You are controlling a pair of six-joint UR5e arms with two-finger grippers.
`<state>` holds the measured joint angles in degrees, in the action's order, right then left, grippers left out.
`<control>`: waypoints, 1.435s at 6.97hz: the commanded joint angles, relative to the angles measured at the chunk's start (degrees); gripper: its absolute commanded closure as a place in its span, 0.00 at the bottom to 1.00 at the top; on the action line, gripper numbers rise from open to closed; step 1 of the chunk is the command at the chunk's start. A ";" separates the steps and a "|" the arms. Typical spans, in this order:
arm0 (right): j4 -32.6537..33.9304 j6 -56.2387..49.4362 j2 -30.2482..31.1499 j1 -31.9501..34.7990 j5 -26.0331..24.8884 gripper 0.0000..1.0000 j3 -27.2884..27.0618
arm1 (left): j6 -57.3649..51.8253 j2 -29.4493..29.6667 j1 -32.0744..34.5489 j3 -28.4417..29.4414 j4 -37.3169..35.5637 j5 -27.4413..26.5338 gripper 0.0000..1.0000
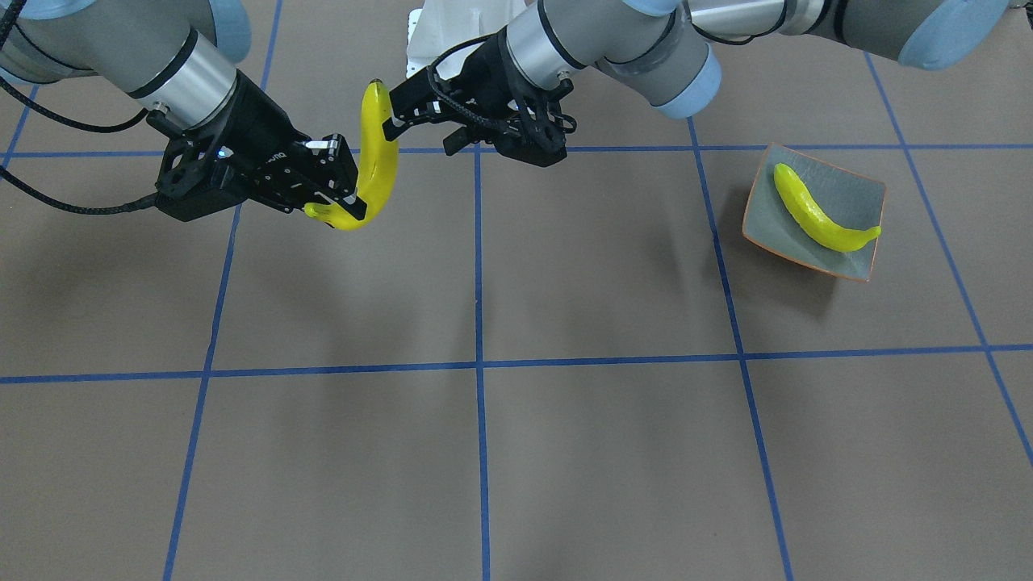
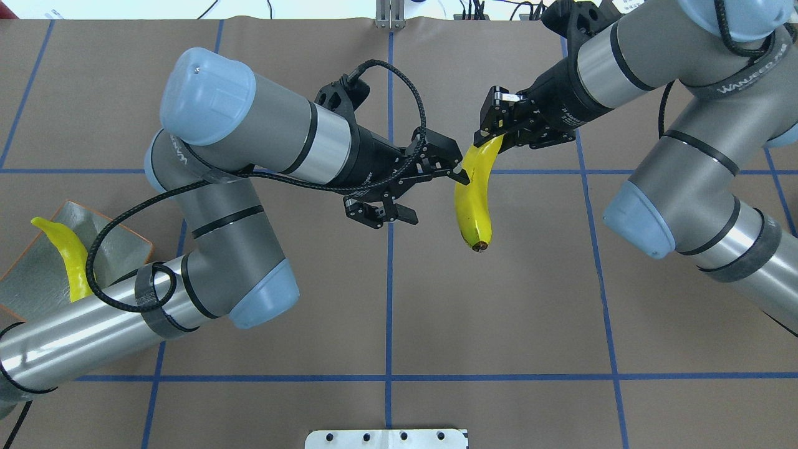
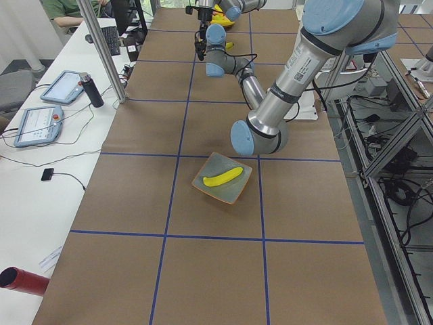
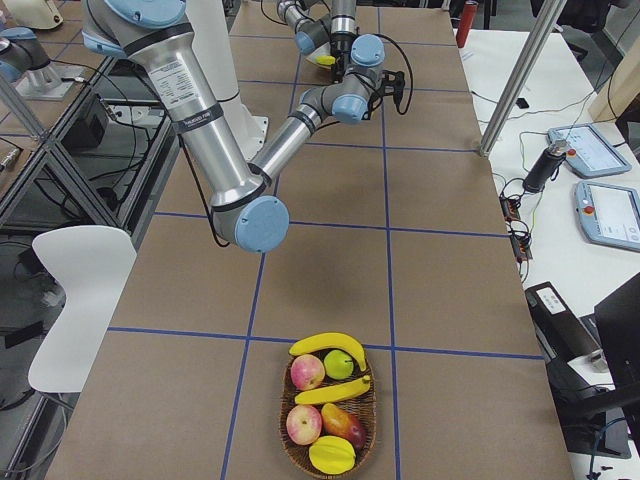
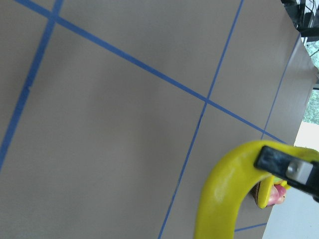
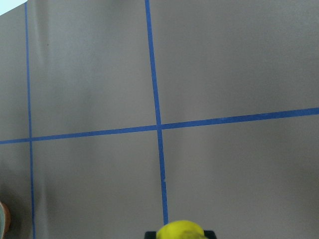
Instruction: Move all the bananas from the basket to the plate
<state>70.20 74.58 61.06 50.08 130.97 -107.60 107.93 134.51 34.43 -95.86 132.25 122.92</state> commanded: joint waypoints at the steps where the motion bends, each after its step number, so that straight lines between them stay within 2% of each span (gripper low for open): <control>1: -0.24 0.03 -0.06 -0.07 0.07 1.00 -0.24 | 0.00 0.93 -0.94 0.23 -0.06 -0.75 0.00; 3: -0.24 0.03 -0.06 0.01 0.16 1.00 -0.68 | -0.09 1.72 -2.78 1.29 -0.06 -3.90 0.00; 6: -0.15 -0.23 0.02 -0.07 0.16 1.00 -0.60 | -0.18 3.30 -3.14 2.69 -0.06 -4.00 0.00; 8: -0.15 -0.58 -0.06 -0.07 0.16 1.00 -0.60 | -0.09 3.57 -3.14 3.05 -0.06 -4.71 0.05; 9: -0.15 -0.49 -0.06 -0.07 0.16 1.00 -0.60 | -0.09 3.57 -3.14 3.05 -0.23 -4.71 0.26; 10: -0.15 -0.49 -0.06 0.01 0.16 1.00 -0.68 | -0.09 3.48 -3.14 3.05 -0.15 -4.71 0.55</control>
<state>70.05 74.09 61.01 50.03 131.13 -108.20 107.84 138.03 31.29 -92.85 132.09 118.24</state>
